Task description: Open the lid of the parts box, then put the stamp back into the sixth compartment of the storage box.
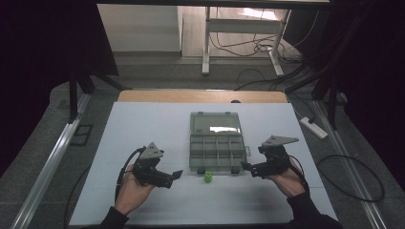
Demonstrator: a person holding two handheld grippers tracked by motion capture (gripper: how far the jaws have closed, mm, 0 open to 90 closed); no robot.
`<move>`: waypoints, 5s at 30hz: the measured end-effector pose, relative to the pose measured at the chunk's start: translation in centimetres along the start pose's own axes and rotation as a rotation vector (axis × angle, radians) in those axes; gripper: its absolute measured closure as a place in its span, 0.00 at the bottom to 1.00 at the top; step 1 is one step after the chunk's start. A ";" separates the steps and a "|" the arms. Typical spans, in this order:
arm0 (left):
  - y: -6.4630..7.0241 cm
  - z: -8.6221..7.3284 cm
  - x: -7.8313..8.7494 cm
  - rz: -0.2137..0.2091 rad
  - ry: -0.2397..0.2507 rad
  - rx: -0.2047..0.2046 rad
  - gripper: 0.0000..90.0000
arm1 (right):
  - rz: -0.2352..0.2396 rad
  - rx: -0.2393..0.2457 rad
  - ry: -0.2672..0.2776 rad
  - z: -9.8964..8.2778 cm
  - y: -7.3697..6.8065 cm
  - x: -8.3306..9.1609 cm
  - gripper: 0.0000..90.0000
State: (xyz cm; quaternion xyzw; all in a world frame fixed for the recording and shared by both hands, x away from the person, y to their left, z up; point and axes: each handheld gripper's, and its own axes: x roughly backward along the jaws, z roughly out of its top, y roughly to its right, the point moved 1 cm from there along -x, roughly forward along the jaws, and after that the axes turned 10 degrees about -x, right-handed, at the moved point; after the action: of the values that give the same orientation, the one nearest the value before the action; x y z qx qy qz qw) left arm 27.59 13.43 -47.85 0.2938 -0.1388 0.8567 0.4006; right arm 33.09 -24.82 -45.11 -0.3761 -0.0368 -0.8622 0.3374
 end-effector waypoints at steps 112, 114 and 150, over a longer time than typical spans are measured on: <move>1.3 -9.3 9.8 0.247 -0.094 0.127 0.00 | -0.044 -0.048 -0.008 -8.1 -0.9 5.9 0.00; 1.3 -9.4 9.8 0.246 -0.094 0.128 0.00 | -0.040 -0.040 -0.009 -7.8 -0.9 5.7 0.00; 1.3 -9.3 9.8 0.241 -0.099 0.121 0.01 | 0.066 0.021 -0.058 -4.5 -3.0 0.6 0.00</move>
State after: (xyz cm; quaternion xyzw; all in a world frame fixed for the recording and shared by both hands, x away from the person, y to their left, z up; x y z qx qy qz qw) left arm 17.98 22.93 -49.20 0.3404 -0.1406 0.8899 0.2691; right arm 28.17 -24.26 -47.30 -0.3985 -0.0432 -0.8387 0.3685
